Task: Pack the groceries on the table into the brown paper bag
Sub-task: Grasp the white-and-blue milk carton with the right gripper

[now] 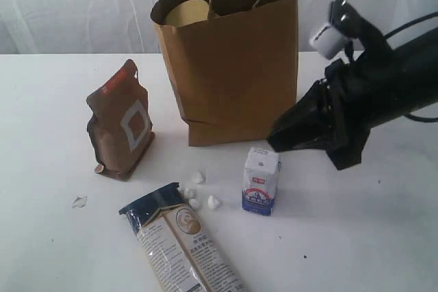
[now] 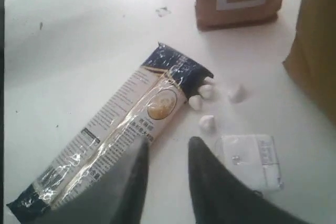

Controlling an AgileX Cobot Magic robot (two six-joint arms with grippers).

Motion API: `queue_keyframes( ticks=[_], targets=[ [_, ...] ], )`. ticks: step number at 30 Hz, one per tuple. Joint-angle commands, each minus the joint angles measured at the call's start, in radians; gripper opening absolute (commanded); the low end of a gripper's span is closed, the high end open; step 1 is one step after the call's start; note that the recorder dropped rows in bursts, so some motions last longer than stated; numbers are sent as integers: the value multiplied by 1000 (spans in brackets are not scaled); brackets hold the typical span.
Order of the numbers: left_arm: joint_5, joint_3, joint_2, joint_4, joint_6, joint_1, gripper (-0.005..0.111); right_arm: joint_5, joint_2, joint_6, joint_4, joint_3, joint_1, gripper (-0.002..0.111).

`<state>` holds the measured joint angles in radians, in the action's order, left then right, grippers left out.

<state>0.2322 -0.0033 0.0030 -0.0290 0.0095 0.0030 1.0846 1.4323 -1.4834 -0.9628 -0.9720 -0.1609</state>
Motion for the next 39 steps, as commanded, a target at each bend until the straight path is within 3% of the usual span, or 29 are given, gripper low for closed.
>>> queue_keyframes(
  ticks=[1,3,5,19,24,32,39],
  targets=[
    [0,3,-3,0,-9,-6,0,-121,32,-81,-26,58,-36,64],
    [0,3,-3,0,-9,-6,0,-202,51,-81,-33,74,-48,80],
    [0,3,-3,0,-9,-6,0,-265,69,-82,-33,78,-52,88],
    [0,3,-3,0,-9,-6,0,-395,274,-266,-137,78,-108,88],
    [0,3,-3,0,-9,-6,0,-391,274,-259,-202,78,-108,75],
    [0,3,-3,0,-9,-6,0,-317,274,-214,-212,76,-108,25],
    [0,3,-3,0,-9,-6,0,-297,220,-164,-205,76,-108,10]
  ],
)
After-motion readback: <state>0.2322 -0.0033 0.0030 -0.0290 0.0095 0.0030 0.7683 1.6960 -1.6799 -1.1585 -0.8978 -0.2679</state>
